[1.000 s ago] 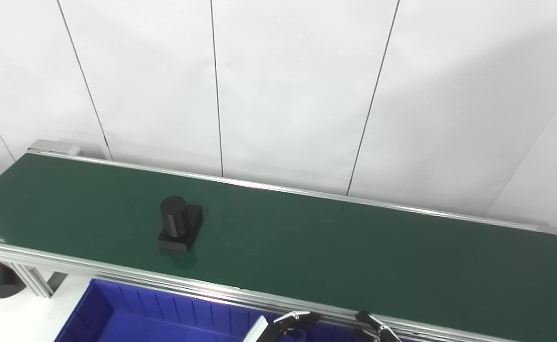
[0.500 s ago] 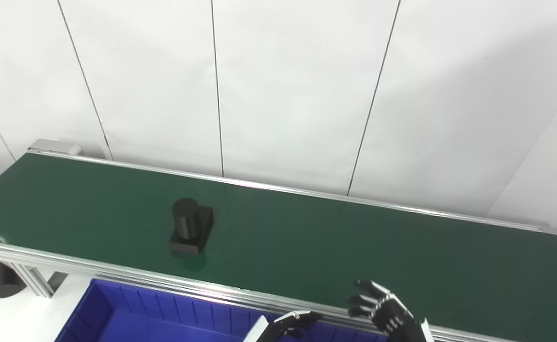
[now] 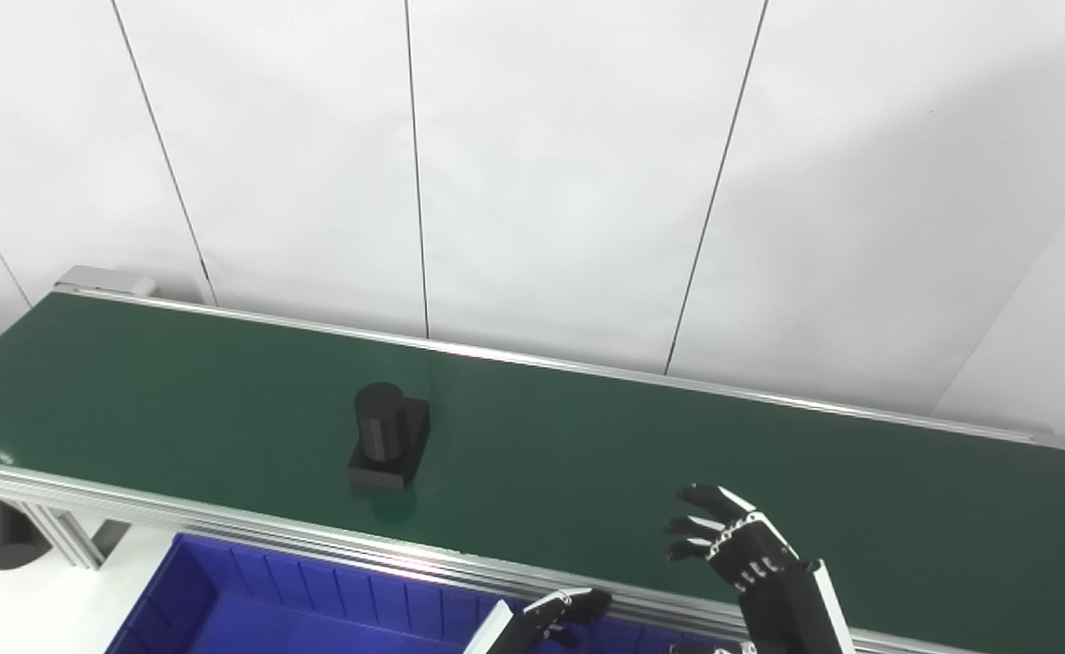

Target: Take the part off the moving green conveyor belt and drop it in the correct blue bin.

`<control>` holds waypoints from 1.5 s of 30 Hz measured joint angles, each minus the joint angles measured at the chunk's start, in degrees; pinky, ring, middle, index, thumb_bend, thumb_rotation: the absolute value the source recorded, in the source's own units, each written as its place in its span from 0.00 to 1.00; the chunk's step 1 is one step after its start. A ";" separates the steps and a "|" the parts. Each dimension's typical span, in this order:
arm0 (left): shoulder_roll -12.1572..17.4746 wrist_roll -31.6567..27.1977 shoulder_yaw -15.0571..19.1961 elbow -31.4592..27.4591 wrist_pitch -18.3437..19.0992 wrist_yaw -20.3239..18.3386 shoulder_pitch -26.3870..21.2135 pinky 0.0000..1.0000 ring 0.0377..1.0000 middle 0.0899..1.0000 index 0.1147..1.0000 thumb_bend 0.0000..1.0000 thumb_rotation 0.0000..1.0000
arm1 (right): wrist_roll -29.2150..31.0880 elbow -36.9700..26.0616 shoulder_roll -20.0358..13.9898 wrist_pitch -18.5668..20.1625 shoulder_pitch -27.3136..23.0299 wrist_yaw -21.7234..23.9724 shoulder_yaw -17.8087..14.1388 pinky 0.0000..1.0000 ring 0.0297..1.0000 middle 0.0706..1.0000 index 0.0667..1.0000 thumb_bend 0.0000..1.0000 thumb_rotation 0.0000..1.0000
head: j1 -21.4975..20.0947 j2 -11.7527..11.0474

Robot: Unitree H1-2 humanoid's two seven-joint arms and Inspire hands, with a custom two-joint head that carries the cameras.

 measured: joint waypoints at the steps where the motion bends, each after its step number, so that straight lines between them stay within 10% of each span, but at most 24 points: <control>1: -0.03 0.00 -0.02 0.05 0.00 -0.06 -0.07 0.74 0.80 0.82 0.79 0.99 0.37 | -0.41 1.53 -0.02 -0.02 -1.08 -0.12 -0.30 0.63 0.71 0.80 0.78 0.95 0.22 | 0.09 0.00; 18: -0.26 0.06 -0.03 0.10 -0.14 0.00 -0.05 0.77 0.80 0.81 0.79 0.99 0.37 | -5.83 18.37 2.33 -1.12 -16.21 -1.66 -2.18 0.65 0.75 0.85 0.81 0.93 0.25 | 0.26 -0.53; 31: -0.35 -1.18 -0.24 0.19 -0.13 -0.27 -0.31 0.60 0.62 0.67 0.79 0.98 0.30 | -8.52 28.18 3.38 -1.26 -23.98 -3.77 -2.22 0.64 0.74 0.85 0.81 0.95 0.26 | 0.26 -1.14; 45: -0.42 -1.21 -0.42 0.14 -0.14 -0.72 -0.32 0.62 0.64 0.70 0.79 0.98 0.30 | -14.70 39.46 4.43 -1.45 -29.92 -9.35 3.15 0.64 0.73 0.84 0.80 0.93 0.24 | 0.70 -1.32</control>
